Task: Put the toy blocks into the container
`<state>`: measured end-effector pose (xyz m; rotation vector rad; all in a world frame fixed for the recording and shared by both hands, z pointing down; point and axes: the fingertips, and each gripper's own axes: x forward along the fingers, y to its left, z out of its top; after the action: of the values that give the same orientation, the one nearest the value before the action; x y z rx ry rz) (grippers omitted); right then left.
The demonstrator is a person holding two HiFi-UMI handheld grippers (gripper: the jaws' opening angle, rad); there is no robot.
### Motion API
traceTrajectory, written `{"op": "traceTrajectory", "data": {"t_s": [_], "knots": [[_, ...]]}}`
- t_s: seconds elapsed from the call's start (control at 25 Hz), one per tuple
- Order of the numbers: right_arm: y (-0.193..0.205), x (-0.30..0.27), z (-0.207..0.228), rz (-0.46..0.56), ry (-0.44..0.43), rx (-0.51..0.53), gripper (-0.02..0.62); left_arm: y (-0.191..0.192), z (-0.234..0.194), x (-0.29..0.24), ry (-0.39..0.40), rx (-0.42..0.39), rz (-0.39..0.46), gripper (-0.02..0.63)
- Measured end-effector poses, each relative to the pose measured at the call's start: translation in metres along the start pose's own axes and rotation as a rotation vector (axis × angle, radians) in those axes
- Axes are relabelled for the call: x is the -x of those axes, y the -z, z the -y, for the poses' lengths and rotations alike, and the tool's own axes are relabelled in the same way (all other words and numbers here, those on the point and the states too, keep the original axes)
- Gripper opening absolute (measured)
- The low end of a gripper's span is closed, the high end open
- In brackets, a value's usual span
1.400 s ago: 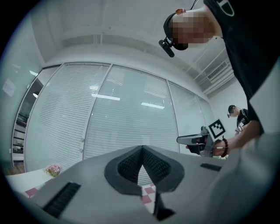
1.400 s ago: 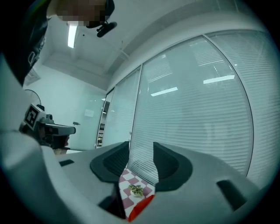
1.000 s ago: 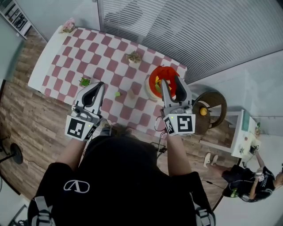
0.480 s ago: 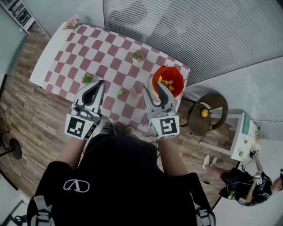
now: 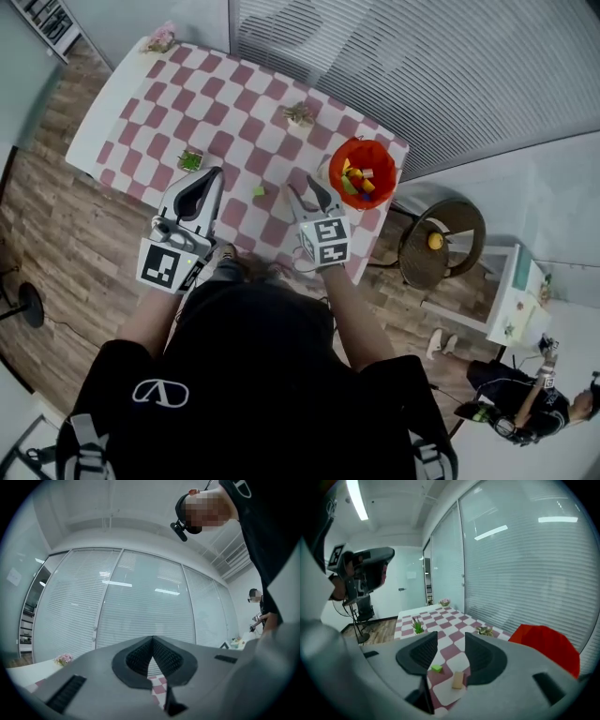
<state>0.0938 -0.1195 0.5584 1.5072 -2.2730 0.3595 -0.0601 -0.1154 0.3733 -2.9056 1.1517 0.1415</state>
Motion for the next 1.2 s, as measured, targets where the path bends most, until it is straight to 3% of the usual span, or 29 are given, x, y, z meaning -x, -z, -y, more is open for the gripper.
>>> {"op": "traceTrajectory", "data": {"t_s": [0.32, 0.64, 0.76, 0.96, 1.2], "knots": [[0.099, -0.058, 0.001, -0.316, -0.046, 0.0, 0.192, 0.001, -0.004, 0.008, -0.025, 0.011, 0.003, 0.006], [0.166, -0.089, 0.005, -0.567, -0.063, 0.016, 0.193, 0.01, -0.013, 0.022, -0.053, 0.006, -0.033, 0.006], [0.177, -0.093, 0.012, -0.63, -0.044, 0.009, 0.192, -0.001, -0.017, 0.022, -0.084, 0.006, 0.008, 0.006], [0.19, -0.104, 0.013, -0.714, -0.074, -0.005, 0.192, 0.013, -0.022, 0.031, -0.085, 0.007, -0.042, 0.006], [0.202, -0.107, 0.011, -0.797, -0.105, -0.032, 0.166, 0.01, -0.028, 0.032, -0.105, 0.004, -0.029, 0.006]]}}
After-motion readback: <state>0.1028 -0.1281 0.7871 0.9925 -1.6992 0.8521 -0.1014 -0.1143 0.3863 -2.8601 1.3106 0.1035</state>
